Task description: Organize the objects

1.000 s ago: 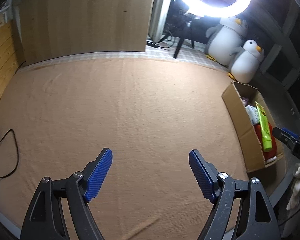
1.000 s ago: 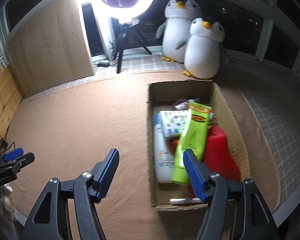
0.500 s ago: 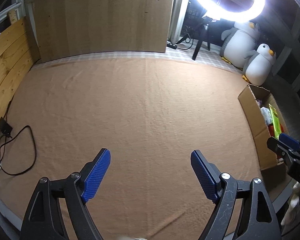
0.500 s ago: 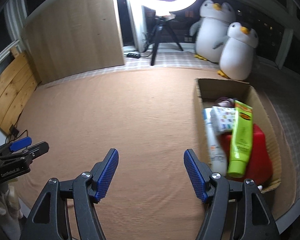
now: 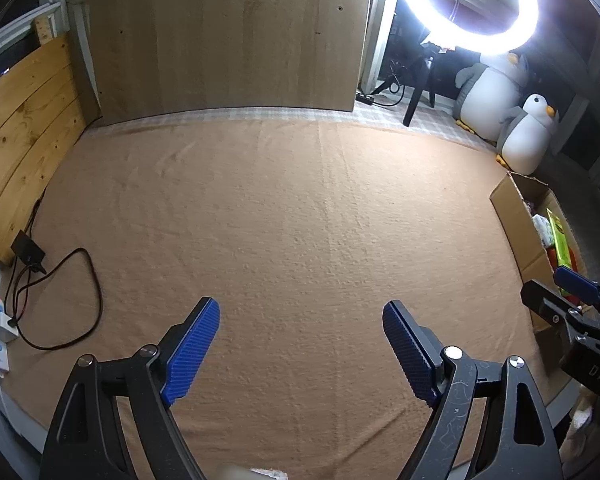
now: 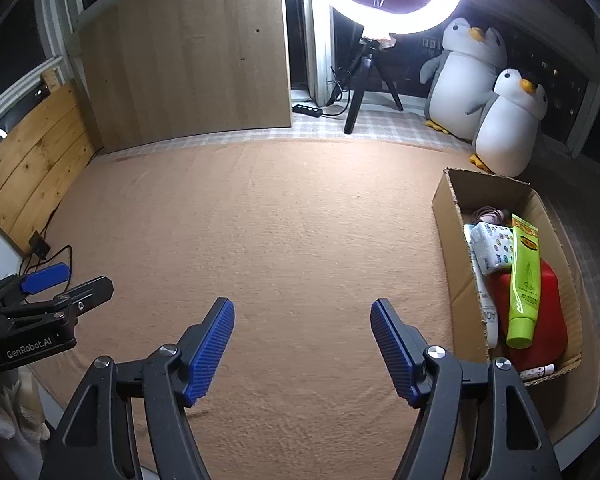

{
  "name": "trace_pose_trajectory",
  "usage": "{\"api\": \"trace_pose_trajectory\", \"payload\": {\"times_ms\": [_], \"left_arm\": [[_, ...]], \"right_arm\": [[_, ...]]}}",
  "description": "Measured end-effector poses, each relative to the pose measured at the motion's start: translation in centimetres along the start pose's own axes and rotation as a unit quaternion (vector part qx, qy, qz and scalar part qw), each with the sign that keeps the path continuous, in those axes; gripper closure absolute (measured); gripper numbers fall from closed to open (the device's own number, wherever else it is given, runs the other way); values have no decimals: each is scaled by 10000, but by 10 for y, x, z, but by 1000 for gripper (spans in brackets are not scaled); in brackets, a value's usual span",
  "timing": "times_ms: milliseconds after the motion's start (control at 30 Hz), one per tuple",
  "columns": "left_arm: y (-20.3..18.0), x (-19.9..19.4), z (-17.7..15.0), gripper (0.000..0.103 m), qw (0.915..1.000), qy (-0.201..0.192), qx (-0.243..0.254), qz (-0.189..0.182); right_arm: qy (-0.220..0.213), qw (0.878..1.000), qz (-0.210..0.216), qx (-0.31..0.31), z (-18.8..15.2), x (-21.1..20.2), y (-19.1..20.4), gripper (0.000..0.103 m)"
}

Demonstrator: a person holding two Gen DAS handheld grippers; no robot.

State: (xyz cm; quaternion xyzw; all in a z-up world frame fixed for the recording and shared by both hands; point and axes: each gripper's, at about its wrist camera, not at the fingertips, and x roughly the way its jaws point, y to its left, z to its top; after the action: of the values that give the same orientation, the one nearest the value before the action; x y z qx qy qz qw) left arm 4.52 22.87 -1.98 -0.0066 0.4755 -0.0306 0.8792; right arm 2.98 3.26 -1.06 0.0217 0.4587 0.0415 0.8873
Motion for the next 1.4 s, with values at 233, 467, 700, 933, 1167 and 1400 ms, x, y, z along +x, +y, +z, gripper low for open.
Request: {"api": "trace_pose_trajectory", "payload": {"times_ms": [233,467,700,933,1167,1400], "left_arm": [[6,-3,-4,14,10000,-23,49,-20],[9,-5,-5,14,10000,-16,53,-27],[8,-5,-5,13,10000,9,75,20],[8,-6,-7,13,9999,-6,106,65],[7,-10,-7,12,9999,-60,119,109],[5,-10,-8,12,9998,-47,149,112]], "right_arm": [[-65,10000,-20,-60,-1,-1,16,33],[-106,9998,-116,-108,0,-2,26,31],[-143,9997,-194,-93,-1,-2,31,31],[-141,9995,-267,-79,-3,-2,33,30],[-155,9994,-284,-117,-2,-4,34,30],[-146,9995,-278,-70,-2,-3,31,30]]}}
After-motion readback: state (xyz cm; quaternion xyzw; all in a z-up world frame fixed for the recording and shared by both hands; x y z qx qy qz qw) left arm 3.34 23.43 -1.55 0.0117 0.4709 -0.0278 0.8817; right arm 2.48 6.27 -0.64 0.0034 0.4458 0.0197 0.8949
